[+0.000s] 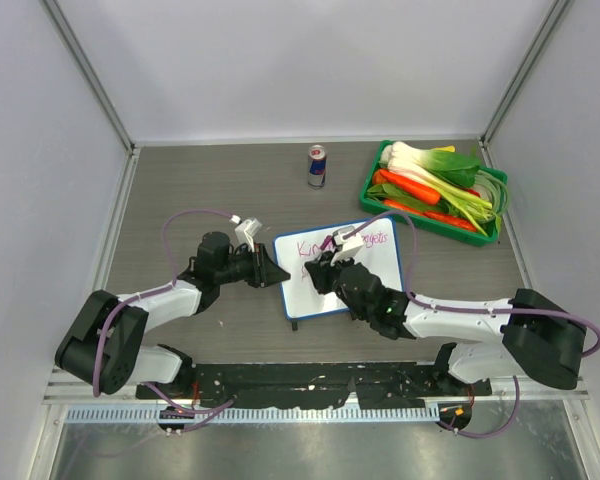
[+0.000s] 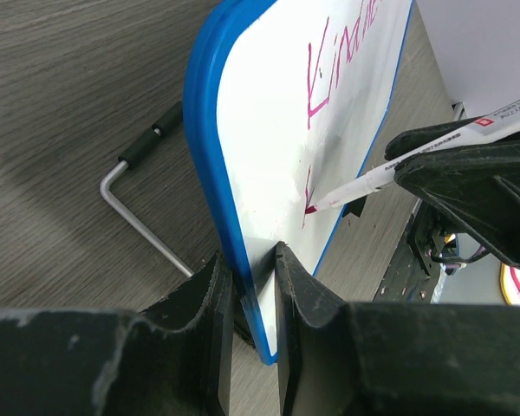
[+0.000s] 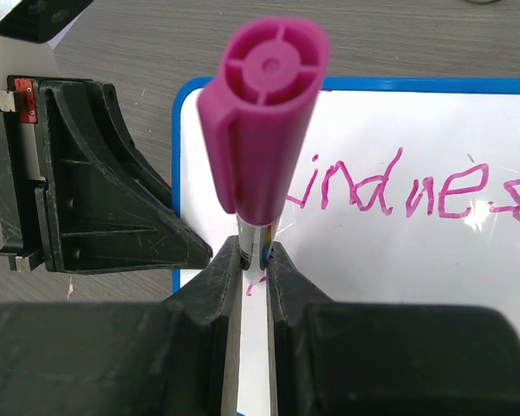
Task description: Write a sentence on the whiteboard
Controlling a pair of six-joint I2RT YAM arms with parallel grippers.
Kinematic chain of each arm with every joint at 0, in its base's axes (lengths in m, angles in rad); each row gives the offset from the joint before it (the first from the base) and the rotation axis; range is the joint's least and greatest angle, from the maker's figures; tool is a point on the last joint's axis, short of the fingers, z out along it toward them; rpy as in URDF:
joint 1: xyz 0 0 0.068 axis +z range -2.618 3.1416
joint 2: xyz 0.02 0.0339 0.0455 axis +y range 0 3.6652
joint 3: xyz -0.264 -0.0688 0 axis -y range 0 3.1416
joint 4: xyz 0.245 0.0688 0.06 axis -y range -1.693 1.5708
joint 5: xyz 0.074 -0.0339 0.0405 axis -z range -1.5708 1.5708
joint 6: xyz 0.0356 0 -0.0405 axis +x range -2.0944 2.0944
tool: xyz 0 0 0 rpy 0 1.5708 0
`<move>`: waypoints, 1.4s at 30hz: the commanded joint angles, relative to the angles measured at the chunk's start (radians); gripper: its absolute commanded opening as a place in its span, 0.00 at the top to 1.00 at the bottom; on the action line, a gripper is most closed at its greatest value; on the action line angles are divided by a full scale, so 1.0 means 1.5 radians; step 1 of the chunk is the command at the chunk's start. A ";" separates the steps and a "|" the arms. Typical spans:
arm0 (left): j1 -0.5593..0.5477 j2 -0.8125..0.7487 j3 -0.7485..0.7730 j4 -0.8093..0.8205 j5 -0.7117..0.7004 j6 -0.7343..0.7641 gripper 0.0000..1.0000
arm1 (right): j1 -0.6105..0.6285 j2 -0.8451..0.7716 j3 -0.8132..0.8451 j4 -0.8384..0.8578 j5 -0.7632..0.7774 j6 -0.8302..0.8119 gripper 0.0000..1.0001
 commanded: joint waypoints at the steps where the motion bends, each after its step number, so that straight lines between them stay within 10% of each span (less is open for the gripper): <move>1: -0.006 0.026 -0.002 -0.056 -0.050 0.046 1.00 | 0.004 0.007 0.020 0.014 0.010 0.010 0.99; 42: -0.006 0.029 0.000 -0.057 -0.050 0.046 1.00 | 0.004 -0.068 -0.005 -0.034 0.038 0.005 0.99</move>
